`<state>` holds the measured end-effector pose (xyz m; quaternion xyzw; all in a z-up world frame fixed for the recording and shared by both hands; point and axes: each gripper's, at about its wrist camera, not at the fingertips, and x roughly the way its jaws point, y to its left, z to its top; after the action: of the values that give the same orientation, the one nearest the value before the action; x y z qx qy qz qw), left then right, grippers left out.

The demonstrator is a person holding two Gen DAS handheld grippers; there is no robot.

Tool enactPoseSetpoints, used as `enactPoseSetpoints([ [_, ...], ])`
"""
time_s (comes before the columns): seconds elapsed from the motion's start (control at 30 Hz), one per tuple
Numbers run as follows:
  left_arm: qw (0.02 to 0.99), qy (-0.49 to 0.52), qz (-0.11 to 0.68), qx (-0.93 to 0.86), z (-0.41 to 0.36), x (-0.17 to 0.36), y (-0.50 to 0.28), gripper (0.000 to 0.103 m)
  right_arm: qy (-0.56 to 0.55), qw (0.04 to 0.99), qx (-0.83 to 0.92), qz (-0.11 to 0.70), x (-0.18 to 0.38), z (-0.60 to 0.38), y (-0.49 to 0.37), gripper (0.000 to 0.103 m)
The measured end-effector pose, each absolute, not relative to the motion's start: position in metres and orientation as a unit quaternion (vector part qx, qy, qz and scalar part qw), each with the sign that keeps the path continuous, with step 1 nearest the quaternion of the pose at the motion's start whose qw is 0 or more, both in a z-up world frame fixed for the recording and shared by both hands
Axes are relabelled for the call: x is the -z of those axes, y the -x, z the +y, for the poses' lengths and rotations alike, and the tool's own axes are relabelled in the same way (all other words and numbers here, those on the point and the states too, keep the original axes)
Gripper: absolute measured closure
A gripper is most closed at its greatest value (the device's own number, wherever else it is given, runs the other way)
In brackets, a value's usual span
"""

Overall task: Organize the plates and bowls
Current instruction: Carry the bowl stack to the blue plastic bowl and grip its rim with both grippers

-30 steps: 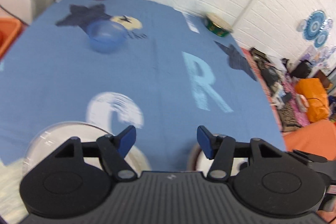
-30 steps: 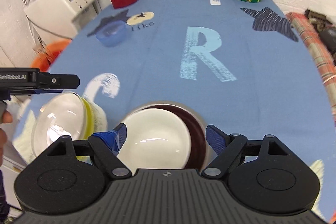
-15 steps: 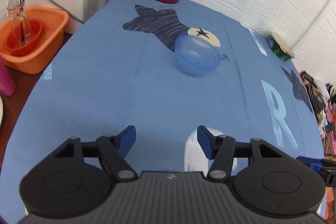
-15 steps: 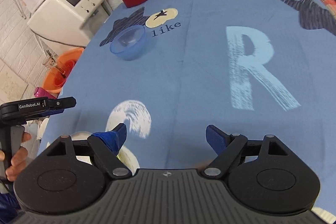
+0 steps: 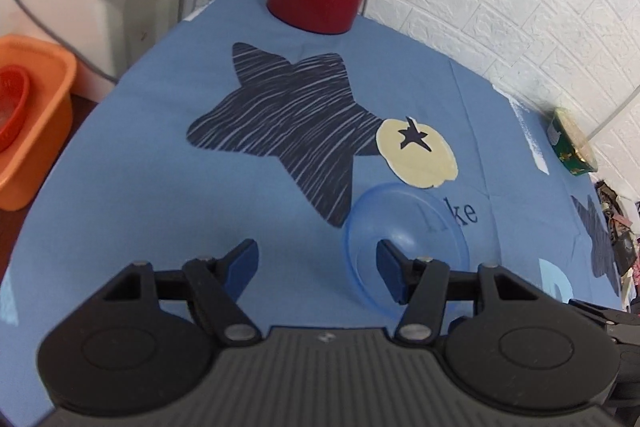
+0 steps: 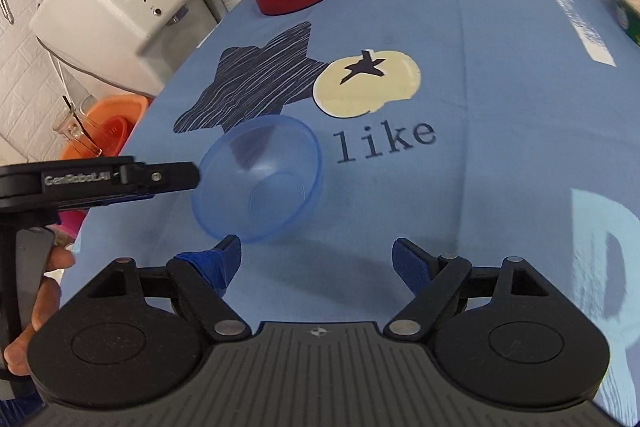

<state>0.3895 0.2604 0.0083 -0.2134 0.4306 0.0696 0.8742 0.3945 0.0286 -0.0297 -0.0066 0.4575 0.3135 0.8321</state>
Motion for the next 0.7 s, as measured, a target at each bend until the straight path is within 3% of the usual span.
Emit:
enactPoseSetpoints([
  [0.6,0.876,0.173,0.450,-0.020,0.247,0.020,-0.439,0.045,0.122,0.825,-0.377,0.402,0.039,0.096,-0.396,0.037],
  [0.63,0.875,0.167,0.453,-0.014,0.246,0.020,-0.439,0.049,0.119,0.824,-0.377,0.406,0.041,0.097,-0.397,0.037],
  [0.7,0.871,0.152,0.467,0.007,0.244,0.019,-0.441,0.069,0.106,0.819,-0.377,0.419,0.045,0.098,-0.399,0.037],
])
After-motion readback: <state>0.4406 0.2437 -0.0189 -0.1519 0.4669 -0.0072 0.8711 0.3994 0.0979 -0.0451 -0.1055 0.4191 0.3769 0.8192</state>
